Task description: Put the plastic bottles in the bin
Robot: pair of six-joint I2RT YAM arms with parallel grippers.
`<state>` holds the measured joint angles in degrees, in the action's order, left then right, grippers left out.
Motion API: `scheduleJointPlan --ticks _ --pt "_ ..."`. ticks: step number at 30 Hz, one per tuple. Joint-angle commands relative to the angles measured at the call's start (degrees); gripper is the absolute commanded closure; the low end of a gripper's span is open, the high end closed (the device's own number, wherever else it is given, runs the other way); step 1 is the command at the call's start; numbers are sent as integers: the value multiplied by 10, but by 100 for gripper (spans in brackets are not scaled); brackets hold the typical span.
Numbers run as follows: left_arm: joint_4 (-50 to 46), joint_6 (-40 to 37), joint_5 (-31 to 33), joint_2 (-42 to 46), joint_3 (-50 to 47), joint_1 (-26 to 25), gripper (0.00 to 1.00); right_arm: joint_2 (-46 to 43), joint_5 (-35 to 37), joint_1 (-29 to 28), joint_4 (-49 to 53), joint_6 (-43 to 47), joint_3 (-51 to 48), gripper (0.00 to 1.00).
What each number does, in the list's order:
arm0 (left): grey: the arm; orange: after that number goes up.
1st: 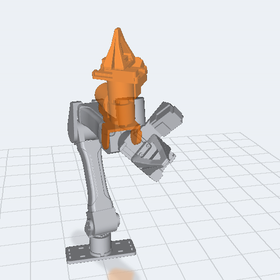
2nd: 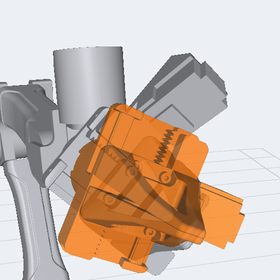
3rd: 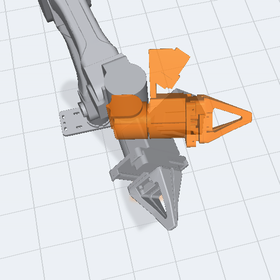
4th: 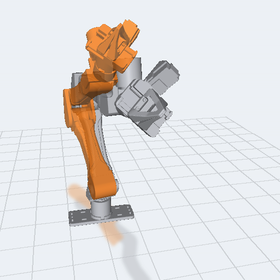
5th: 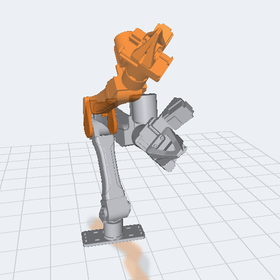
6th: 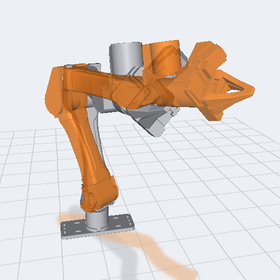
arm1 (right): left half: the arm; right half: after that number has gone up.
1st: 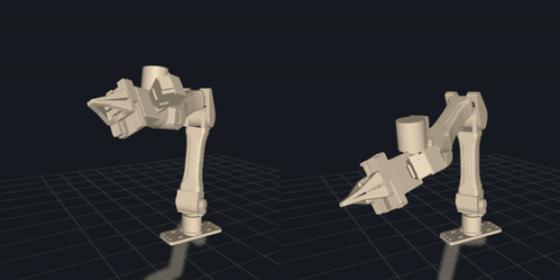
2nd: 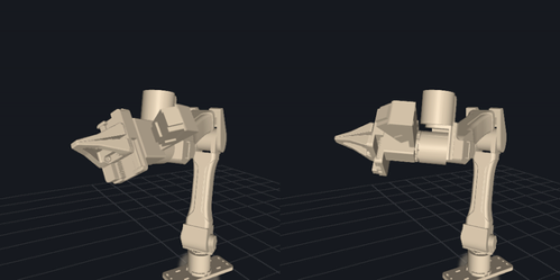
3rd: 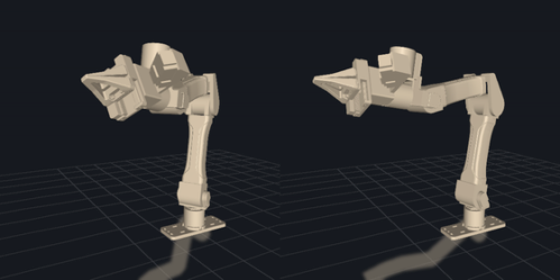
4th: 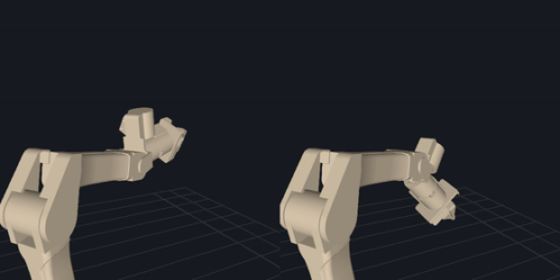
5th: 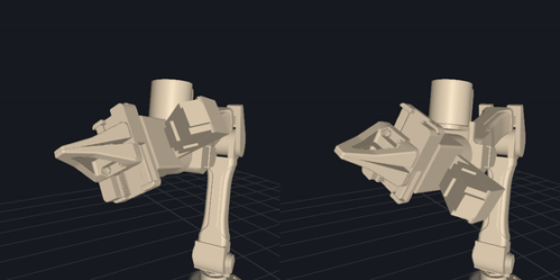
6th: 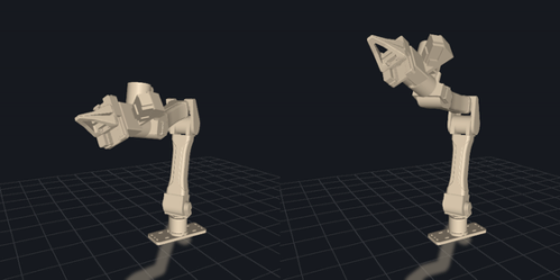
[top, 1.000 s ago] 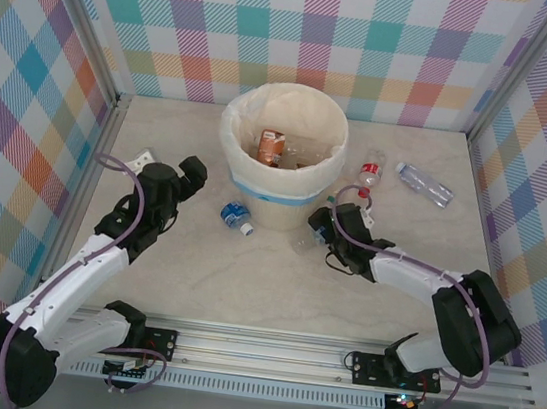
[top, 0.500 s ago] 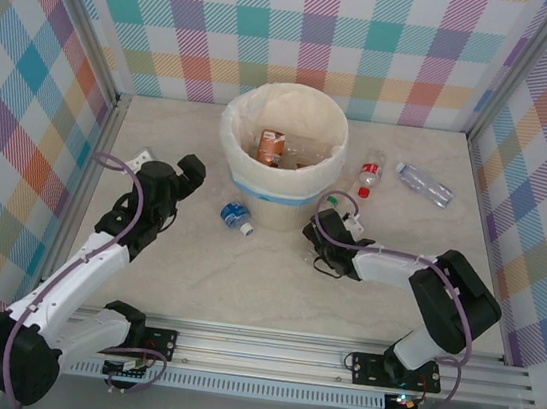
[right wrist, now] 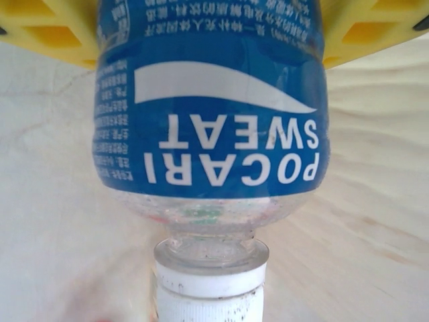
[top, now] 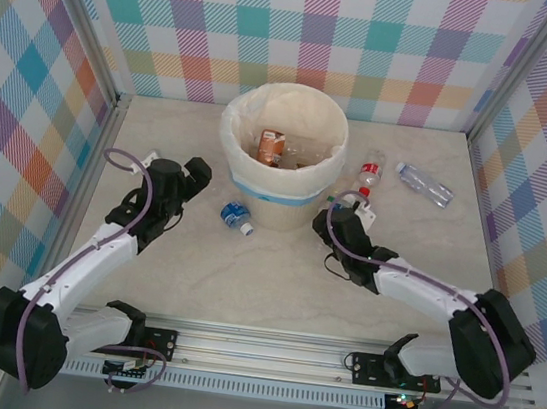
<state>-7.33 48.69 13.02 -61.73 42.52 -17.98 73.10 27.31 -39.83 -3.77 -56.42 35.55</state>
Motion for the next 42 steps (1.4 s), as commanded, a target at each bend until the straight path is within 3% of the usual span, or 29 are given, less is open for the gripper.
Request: scheduleJointPlan --ticks 1,13,21,34,38,42 --pt "15 13 -12 -6 -2 7 0 -43 55 0 35 89 2 45" --pt "9 21 -22 -18 -9 8 0 -180 75 21 76 306 80 46" --pt "12 34 -16 -21 -13 8 0 -182 30 33 40 375 152 47" --pt "57 95 -1 -14 -51 8 0 -5 -159 46 -31 439 353 42" --pt "58 95 -9 -19 -51 8 0 70 -201 49 6 451 443 42" --pt "48 85 -33 -19 -47 8 0 129 -191 49 62 465 511 41"
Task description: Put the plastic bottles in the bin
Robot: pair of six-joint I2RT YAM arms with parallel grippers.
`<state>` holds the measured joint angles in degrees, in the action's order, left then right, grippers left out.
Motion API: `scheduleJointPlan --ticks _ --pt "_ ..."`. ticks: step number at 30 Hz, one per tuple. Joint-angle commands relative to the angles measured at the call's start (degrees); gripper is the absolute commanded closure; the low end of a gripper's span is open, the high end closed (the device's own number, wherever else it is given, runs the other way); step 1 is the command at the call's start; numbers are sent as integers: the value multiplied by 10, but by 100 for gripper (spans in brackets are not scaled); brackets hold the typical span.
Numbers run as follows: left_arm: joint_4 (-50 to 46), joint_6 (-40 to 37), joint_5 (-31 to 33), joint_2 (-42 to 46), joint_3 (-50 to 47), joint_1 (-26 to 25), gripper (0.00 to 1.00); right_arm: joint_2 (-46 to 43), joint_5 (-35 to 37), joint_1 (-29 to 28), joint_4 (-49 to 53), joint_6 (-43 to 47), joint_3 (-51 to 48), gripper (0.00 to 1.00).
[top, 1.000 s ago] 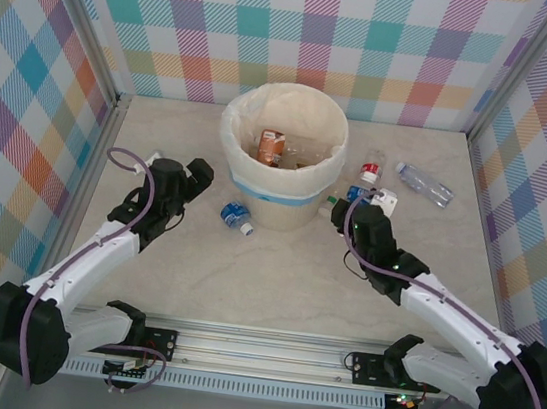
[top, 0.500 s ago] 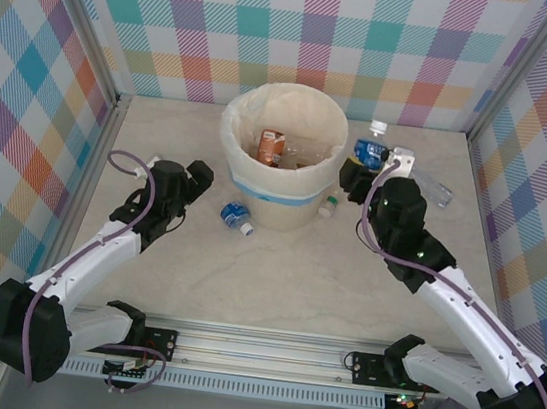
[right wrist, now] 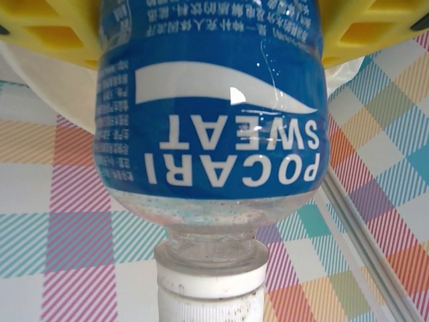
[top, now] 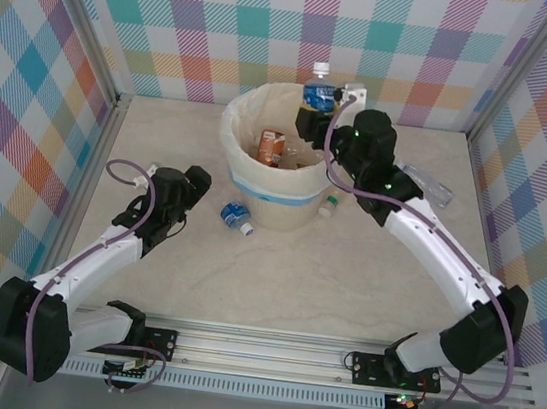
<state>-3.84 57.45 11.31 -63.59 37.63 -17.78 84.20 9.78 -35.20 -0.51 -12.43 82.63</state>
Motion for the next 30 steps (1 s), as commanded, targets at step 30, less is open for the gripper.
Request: scheduleJointPlan --ticks 30 --pt "-13 -3 -48 -57 26 7 0 -17 71 2 91 57 -8 8"
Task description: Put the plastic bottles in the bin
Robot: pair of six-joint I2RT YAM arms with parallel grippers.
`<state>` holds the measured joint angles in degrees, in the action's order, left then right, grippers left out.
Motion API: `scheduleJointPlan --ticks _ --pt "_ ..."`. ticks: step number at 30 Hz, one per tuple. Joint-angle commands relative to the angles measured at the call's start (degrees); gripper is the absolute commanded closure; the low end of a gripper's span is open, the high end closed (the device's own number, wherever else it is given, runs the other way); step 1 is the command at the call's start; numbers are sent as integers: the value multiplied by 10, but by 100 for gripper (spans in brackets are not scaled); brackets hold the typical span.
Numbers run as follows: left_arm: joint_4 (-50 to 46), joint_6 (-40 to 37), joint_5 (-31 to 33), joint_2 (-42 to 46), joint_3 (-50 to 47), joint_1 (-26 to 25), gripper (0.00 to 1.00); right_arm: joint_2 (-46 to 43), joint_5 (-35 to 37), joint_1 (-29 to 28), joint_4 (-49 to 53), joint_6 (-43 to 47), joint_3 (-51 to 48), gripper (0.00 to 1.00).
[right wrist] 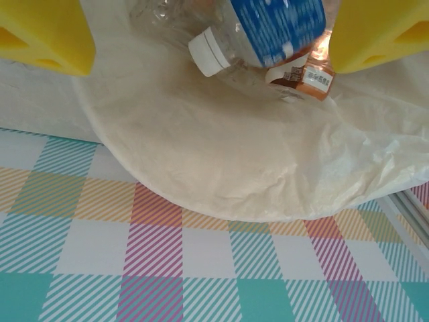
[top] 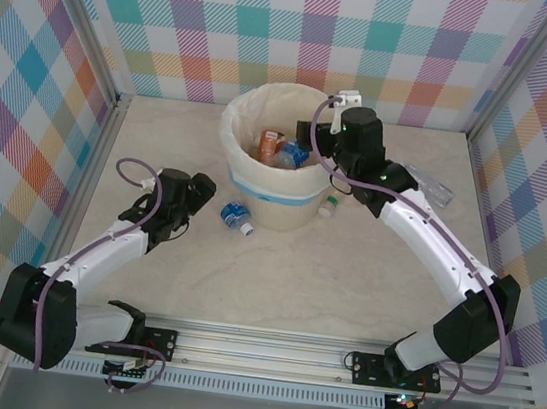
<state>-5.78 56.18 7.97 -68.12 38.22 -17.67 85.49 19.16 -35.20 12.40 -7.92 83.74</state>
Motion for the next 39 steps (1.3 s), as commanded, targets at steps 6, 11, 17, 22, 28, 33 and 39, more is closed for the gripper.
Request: scheduleJointPlan --ticks 6,11,17,22,28,33,39 --pt "6 22 -44 -48 36 6 0 -81 -25 3 -49 12 -70 3" --pt "2 35 -69 -89 57 6 0 -141 21 3 -58 -5 -132 0" --pt "-50 23 -102 -161 124 6 0 -224 62 3 -54 -20 -228 0" --pt "-78 24 -106 -219 172 6 0 -275 111 3 -26 -34 -286 0" --pt "-93 54 -86 -275 205 6 0 -324 136 4 -13 -52 -325 0" --pt "-93 55 -79 -306 227 6 0 -349 142 4 -8 -54 -339 0" --pt "-87 57 -103 -347 242 6 0 -357 147 4 0 -51 -344 0"
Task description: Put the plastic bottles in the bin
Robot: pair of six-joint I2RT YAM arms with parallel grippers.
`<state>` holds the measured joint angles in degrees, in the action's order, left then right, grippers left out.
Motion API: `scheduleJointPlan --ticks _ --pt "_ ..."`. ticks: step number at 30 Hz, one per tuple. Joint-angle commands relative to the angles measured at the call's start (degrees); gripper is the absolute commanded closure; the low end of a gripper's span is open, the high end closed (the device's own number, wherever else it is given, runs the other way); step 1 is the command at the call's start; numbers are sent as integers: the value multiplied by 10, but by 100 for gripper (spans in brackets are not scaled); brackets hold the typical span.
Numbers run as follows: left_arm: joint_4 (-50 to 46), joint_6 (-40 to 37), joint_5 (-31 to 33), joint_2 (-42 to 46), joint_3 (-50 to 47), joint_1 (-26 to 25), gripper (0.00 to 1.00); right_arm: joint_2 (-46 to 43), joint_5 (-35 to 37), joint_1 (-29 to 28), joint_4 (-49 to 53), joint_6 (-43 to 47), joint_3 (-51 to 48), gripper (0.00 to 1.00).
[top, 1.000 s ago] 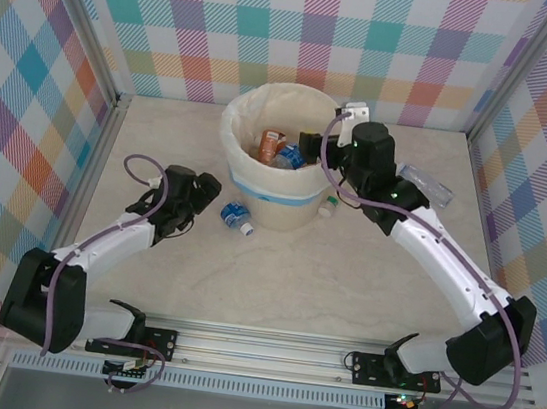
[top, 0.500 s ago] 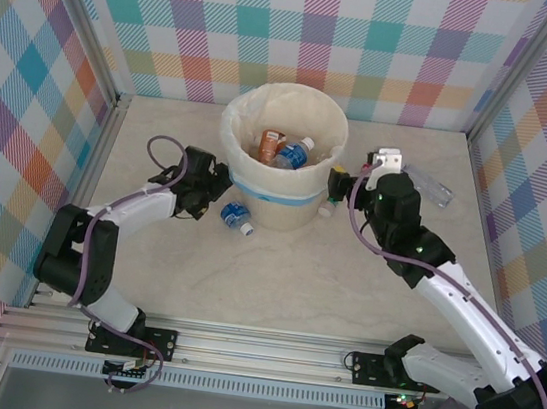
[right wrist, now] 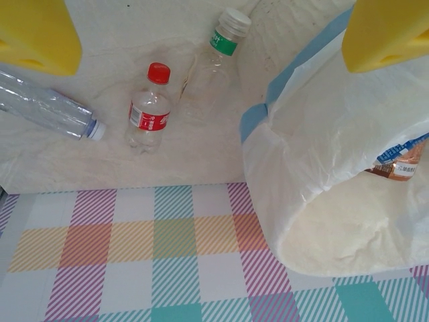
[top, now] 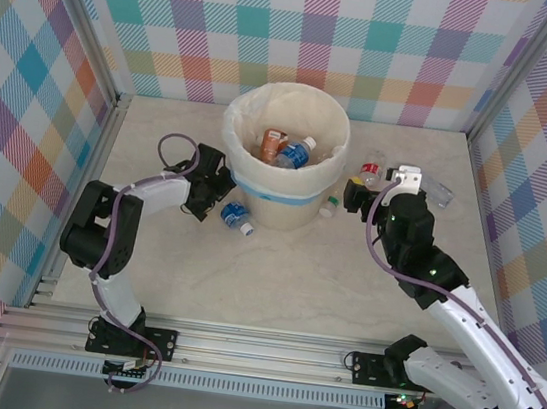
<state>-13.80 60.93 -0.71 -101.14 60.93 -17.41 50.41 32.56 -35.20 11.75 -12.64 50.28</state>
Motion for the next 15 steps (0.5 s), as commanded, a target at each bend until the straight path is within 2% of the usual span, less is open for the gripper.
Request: scheduleJointPlan --ticks 1,6,15 --pt "-6 11 -17 -22 15 4 1 -6 13 4 7 -4 -9 0" --pt "-6 2 -12 -32 11 4 7 1 12 4 3 1 -8 0" --pt "45 -34 -32 -21 -16 4 31 26 11 4 -3 3 -4 0"
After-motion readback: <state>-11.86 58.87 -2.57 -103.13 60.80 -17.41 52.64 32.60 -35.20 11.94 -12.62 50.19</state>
